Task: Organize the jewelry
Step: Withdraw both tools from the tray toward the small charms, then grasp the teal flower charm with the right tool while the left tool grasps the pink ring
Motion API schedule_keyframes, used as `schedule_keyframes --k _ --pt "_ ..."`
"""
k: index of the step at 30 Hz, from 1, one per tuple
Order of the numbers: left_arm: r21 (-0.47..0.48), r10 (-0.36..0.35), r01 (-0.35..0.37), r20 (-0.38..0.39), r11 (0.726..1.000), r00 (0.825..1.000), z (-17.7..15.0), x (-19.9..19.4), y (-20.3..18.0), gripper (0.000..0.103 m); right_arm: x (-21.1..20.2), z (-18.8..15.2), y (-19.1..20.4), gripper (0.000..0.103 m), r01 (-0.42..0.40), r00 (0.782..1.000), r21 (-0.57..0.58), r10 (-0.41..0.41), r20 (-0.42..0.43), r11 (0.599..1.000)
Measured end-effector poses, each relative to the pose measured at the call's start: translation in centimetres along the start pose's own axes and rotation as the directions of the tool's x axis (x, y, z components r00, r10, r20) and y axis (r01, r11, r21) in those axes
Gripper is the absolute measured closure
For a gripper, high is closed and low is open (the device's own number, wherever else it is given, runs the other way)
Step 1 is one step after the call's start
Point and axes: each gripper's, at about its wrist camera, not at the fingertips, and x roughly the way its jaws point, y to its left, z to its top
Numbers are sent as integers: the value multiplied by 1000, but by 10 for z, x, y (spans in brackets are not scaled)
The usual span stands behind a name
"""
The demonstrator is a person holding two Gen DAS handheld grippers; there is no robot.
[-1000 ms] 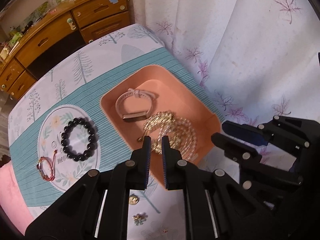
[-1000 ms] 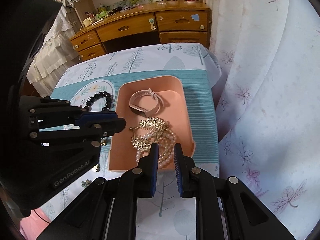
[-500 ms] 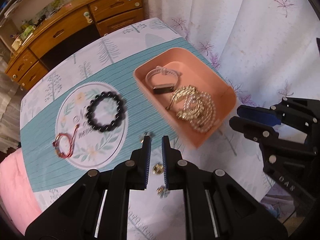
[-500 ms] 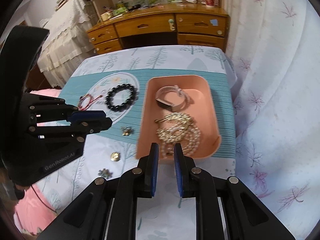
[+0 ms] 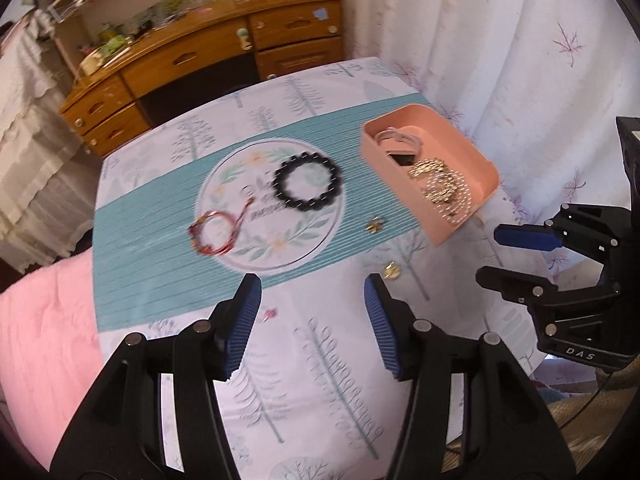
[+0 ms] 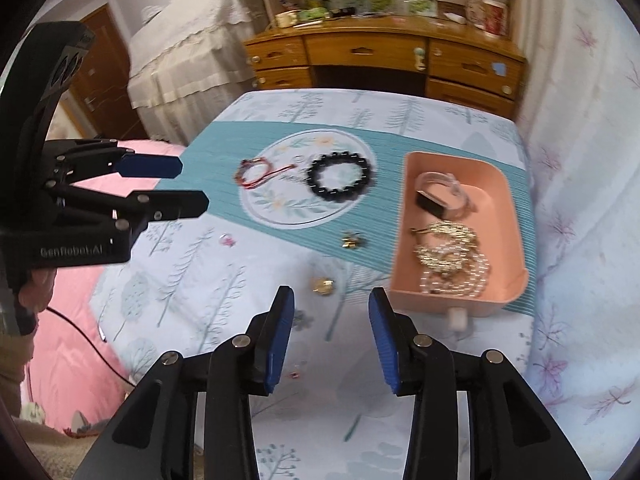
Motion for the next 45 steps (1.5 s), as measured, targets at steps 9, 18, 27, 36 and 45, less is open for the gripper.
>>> schedule_keyframes --k 9,18,27,36,45 --pt "-29 17 -17 -15 999 1000 -47 21 26 52 23 -13 33 64 -62 998 -80 59 -31 995" --pt "80 43 -41 -26 996 999 -83 74 20 53 82 -38 41 64 -63 994 -118 52 -93 991" --pt "42 19 -17 -41 999 999 -74 100 42 64 122 -36 41 64 -23 994 -129 8 -111 991" --pt "18 11 -9 -71 1000 997 -68 125 44 78 132 -36 48 84 0 995 -188 -18 -95 982" --pt "12 17 -16 -70 1000 997 -60 131 44 88 132 -36 43 84 -26 996 -162 13 -83 986"
